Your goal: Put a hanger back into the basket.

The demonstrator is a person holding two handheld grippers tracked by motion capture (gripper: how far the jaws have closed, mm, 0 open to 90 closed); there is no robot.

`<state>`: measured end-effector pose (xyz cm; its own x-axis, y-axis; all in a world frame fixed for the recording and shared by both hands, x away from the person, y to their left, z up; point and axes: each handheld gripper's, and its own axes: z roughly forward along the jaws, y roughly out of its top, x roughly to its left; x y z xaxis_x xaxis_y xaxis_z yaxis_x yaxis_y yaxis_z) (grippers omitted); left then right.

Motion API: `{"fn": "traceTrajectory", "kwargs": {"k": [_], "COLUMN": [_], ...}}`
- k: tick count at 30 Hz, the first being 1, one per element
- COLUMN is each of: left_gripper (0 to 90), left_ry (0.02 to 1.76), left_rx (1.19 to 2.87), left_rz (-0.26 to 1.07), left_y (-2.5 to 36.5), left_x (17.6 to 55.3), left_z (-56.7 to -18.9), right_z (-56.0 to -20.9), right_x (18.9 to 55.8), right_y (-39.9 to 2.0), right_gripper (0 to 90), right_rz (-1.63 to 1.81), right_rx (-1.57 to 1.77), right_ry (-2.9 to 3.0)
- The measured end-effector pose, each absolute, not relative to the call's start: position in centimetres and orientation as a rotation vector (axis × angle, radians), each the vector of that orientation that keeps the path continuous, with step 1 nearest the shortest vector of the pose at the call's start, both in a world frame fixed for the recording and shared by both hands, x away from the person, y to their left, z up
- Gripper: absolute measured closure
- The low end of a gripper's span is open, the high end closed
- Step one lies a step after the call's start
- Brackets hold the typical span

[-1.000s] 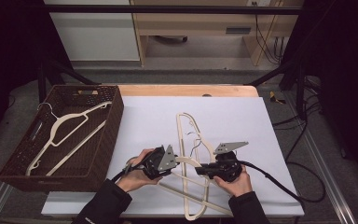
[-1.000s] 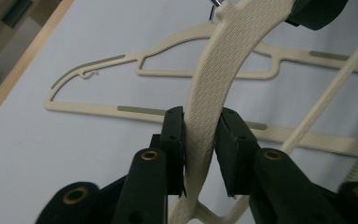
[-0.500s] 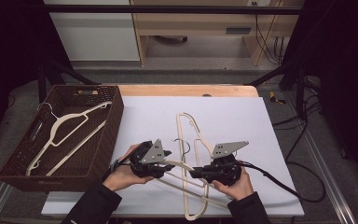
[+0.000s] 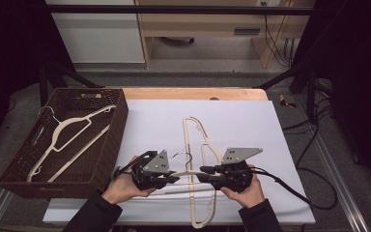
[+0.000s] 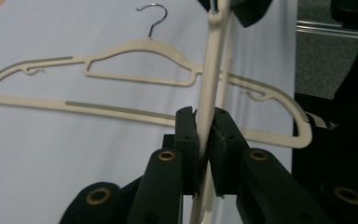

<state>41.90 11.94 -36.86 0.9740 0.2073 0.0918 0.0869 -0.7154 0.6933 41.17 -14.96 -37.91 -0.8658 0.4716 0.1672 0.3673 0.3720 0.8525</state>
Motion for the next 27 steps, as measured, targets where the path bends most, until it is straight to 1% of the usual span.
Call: {"fn": "traceTrajectory", "kwargs": {"k": [2,8,10,14,21,23,26,27], "left_gripper": [85.9,86.0,86.0,86.1,86.1,86.1,86.1,86.0], "left_ry": [0.226,0.316,0.359,0.422,0.466,0.479,0.492,0.492], "left_rx": [2.347,2.316,2.304,2.259,2.193,2.171,2.147,2.147], "left_rz": [0.216,0.244,0.269,0.274,0.294,0.299,0.317,0.317], "left_y": [11.9,12.5,12.9,13.5,15.0,15.5,16.2,16.2], "left_x": [41.3,41.1,41.1,41.3,41.2,41.1,41.1,41.1], "left_z": [-36.7,-36.1,-36.0,-35.8,-34.6,-34.2,-33.6,-33.6], "right_z": [-37.7,-37.2,-37.3,-37.9,-38.7,-38.9,-39.2,-39.2], "right_x": [41.0,40.4,40.2,39.8,39.6,39.5,39.6,39.6], "right_y": [-15.2,-16.5,-17.2,-18.6,-20.6,-21.1,-21.6,-21.6], "right_gripper": [58.5,44.5,40.5,32.1,20.1,19.5,14.2,14.2], "right_rz": [1.521,1.550,1.552,1.536,1.507,1.497,1.461,1.461], "right_rx": [0.779,0.817,0.837,0.880,0.962,0.988,1.019,1.019], "right_ry": [2.476,2.365,2.326,2.257,2.170,2.152,2.120,2.120]}}
